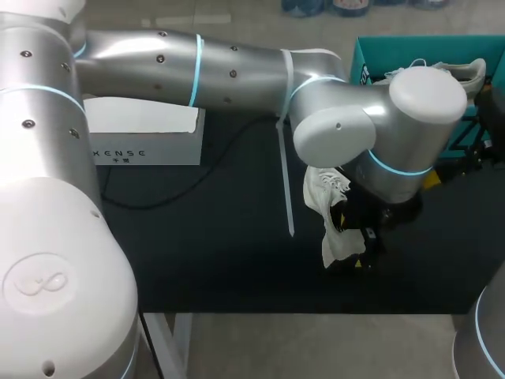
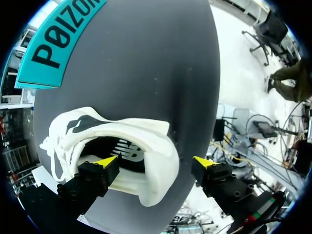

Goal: Take the shoe out of the shoebox, open the shoe tongue, remove and reinsert the insole, then place the shoe into the shoebox

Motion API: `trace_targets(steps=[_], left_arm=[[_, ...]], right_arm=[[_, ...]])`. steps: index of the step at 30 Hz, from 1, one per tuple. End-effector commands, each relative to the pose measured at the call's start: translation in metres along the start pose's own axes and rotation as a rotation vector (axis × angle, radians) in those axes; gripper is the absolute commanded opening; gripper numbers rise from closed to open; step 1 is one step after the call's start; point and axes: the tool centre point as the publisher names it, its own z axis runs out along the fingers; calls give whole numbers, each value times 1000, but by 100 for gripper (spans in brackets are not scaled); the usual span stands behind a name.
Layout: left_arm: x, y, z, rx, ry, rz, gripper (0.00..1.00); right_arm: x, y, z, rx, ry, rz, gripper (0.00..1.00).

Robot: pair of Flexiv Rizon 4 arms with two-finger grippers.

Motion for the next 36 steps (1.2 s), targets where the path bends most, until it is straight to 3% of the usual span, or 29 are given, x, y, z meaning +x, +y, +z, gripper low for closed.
trace_targets(steps=[1,5,11,12,13,14,16,20,29,30,31,32,36], left_arm=[[1,-1,1,-4,-3,2,97],[2,-1,2,-4,-1,5,97],[2,1,3,-4,0,7,87],[2,2,4,-4,1,8,80],[2,2,4,-4,1,7,68],[2,3,5,-5,2,7,64],[2,3,5,-4,4,6,63],[2,5,5,-4,7,7,77],[1,9,5,0,12,7,75],[1,9,5,1,13,9,69],[1,8,5,1,14,11,56],[1,8,5,1,14,12,52],[0,5,4,4,14,19,47]], right_arm=[[1,-1,1,-1,-3,1,100],[1,-1,1,-1,-3,1,100],[1,-1,1,-1,-3,1,100],[1,-1,1,-1,-3,1,100],[1,-1,1,-1,-3,1,100],[1,-1,1,-1,-3,1,100],[1,-1,1,-1,-3,1,100],[1,-1,1,-1,-3,1,100],[1,-1,1,-1,-3,1,100],[1,-1,1,-1,-3,1,100],[1,-1,1,-1,-3,1,100],[1,-1,1,-1,-3,1,100],[1,-1,1,-1,-3,1,100]])
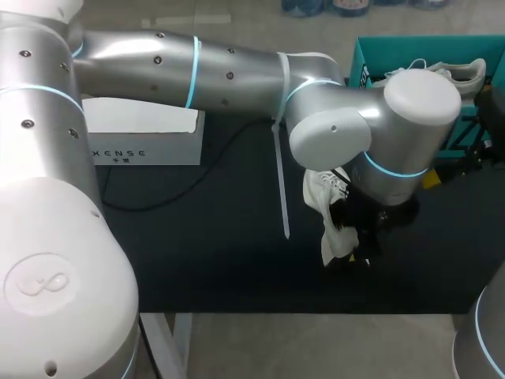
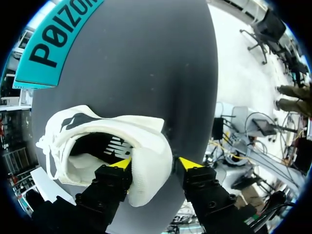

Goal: Take the shoe out of the shoebox, open the shoe tongue, remove and reinsert the insole, then place the shoe into the shoebox

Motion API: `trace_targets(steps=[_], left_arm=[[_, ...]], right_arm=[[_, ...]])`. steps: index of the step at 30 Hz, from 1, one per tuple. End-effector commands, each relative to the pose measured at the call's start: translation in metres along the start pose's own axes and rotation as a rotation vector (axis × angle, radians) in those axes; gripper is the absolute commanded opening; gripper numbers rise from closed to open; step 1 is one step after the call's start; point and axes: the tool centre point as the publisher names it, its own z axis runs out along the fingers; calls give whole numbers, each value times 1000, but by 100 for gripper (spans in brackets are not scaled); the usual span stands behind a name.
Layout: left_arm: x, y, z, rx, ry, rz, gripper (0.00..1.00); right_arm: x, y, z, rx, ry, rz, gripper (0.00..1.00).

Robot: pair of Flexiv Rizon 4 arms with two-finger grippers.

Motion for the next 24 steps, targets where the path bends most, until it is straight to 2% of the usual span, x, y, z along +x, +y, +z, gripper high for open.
trace_targets(steps=[1,14,18,21,24], left_arm=[[-2,-1,-1,3,-1,5,47],[7,5,-4,6,6,11,42],[10,8,-9,8,1,11,30],[11,10,-11,11,-2,10,3],[13,13,-11,11,-3,11,0]], right_arm=[[1,-1,1,-1,-3,1,100],[1,-1,1,-1,-3,1,100],[1,-1,1,-1,-3,1,100],[1,-1,1,-1,-3,1,100],[1,-1,1,-1,-3,1,100]])
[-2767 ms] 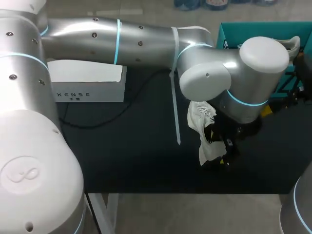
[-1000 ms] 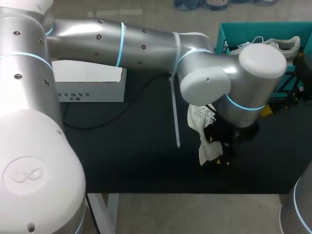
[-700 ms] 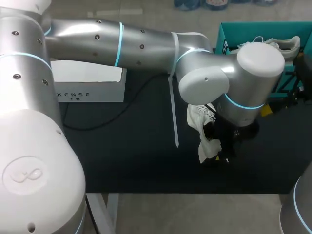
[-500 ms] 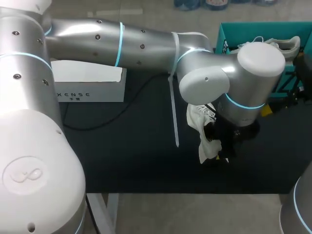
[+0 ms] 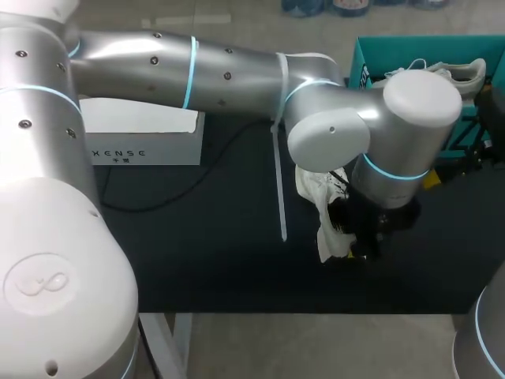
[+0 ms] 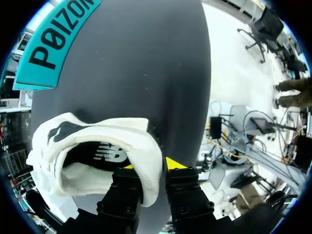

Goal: Take the shoe out of the shoebox, open the shoe tongue, remove and reinsert the insole, then place the shoe into the shoebox

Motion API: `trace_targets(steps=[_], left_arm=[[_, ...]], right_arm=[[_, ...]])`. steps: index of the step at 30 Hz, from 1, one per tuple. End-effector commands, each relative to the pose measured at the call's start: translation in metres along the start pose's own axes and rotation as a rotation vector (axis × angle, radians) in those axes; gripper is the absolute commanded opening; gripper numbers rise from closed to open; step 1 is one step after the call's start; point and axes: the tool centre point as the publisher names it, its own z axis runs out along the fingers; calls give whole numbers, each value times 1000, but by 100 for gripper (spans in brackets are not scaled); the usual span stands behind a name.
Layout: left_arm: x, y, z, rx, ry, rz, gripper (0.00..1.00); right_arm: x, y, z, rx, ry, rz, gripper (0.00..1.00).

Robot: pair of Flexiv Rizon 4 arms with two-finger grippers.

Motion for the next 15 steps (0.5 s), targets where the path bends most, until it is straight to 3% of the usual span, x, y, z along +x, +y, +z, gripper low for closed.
trace_targets(steps=[1,8,15], left_arm=[[2,8,-5,8,-6,1,0],[6,18,-11,7,-9,2,0],[6,41,-22,41,3,55,0]], right_arm=[[1,-1,1,-1,-3,1,100],[1,-1,1,-1,-3,1,100],[1,-1,1,-1,-3,1,100]])
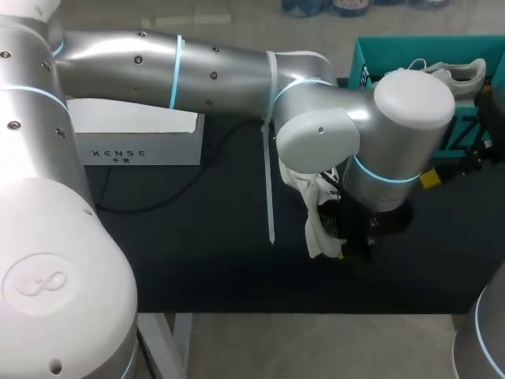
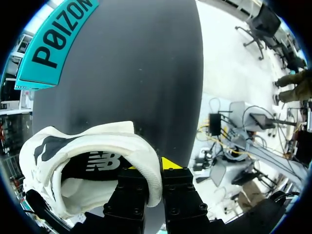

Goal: Take the shoe out of the shoebox, open the shoe tongue, remove and reinsert the insole, then place the shoe into the shoebox

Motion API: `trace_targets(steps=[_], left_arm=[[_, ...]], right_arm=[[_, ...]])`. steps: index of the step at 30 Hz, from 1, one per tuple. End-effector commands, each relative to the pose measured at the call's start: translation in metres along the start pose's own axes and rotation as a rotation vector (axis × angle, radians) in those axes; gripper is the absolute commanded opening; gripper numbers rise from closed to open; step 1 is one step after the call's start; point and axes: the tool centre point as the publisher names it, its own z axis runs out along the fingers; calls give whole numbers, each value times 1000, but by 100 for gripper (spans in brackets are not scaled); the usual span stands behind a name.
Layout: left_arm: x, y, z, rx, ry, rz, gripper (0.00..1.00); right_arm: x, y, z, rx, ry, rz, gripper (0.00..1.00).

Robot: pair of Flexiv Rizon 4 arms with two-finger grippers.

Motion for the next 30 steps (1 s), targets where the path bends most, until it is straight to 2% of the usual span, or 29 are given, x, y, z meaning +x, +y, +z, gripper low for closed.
trace_targets(steps=[1,9,11,13,14,16,17,25,30], left_arm=[[-2,25,-14,39,14,37,0],[-6,70,-23,28,84,173,0],[-7,85,-26,56,105,249,0],[-8,97,-29,-1,105,294,0],[-8,105,-32,15,115,317,0],[-9,119,-37,-10,117,371,0],[-9,126,-40,9,122,403,0],[-11,175,-64,-44,129,628,0],[-23,218,-87,-110,139,621,0]], right_arm=[[1,-1,1,-1,-3,1,100],[1,-1,1,-1,-3,1,100],[1,-1,1,-1,-3,1,100],[1,-1,1,-1,-3,1,100],[1,-1,1,-1,-3,1,100],[1,-1,1,-1,-3,1,100],[1,-1,1,-1,-3,1,100],[1,-1,1,-1,-3,1,100],[1,-1,1,-1,-3,1,100]])
